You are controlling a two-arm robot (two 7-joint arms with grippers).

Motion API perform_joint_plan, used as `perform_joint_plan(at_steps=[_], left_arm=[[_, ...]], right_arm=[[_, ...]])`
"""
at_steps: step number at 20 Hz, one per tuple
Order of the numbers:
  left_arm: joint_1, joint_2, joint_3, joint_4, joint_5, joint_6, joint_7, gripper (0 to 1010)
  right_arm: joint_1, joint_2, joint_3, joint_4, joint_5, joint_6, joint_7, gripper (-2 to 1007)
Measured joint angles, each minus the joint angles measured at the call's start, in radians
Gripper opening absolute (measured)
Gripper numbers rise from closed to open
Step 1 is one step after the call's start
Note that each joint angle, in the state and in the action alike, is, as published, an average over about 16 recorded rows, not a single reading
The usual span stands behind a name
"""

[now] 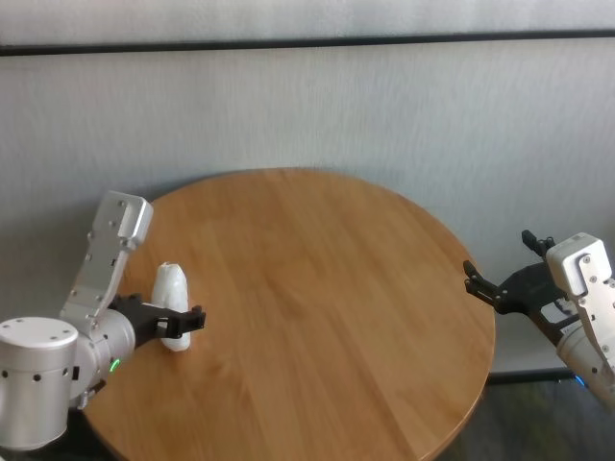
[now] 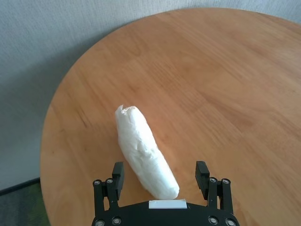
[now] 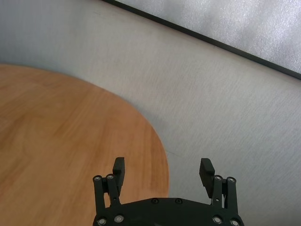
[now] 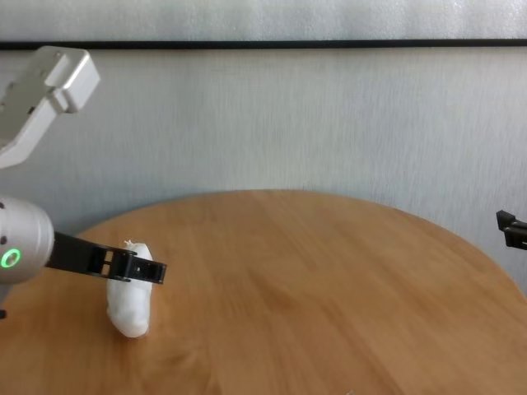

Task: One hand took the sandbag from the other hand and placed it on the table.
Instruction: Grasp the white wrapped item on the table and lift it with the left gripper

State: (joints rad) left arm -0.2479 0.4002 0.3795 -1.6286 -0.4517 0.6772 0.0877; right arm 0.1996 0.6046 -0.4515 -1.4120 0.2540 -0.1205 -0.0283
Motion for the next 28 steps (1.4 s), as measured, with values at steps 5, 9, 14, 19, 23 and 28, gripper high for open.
perform_joint_plan(at_steps=[5,9,14,19,23,28], left_arm=[[-0.015,-0.026,0.009,0.028,0.014,0.016,0.006,1000],[-0.024,-0.047,0.01,0.051,0.021,0.027,0.01,1000],[-0.033,-0.071,0.01,0.082,0.033,0.029,0.018,1000],[-0.041,-0.091,0.008,0.118,0.051,0.021,0.028,1000],[-0.051,-0.104,0.009,0.151,0.068,0.003,0.03,1000],[-0.064,-0.112,0.013,0.186,0.091,-0.027,0.022,1000]], right_arm=[[0.0,0.0,0.0,0.0,0.0,0.0,0.0,1001],[0.0,0.0,0.0,0.0,0.0,0.0,0.0,1001],[0.0,0.0,0.0,0.0,0.0,0.0,0.0,1001],[0.0,0.0,0.0,0.0,0.0,0.0,0.0,1001],[0.0,0.0,0.0,0.0,0.0,0.0,0.0,1001],[0.0,0.0,0.0,0.0,0.0,0.0,0.0,1001]])
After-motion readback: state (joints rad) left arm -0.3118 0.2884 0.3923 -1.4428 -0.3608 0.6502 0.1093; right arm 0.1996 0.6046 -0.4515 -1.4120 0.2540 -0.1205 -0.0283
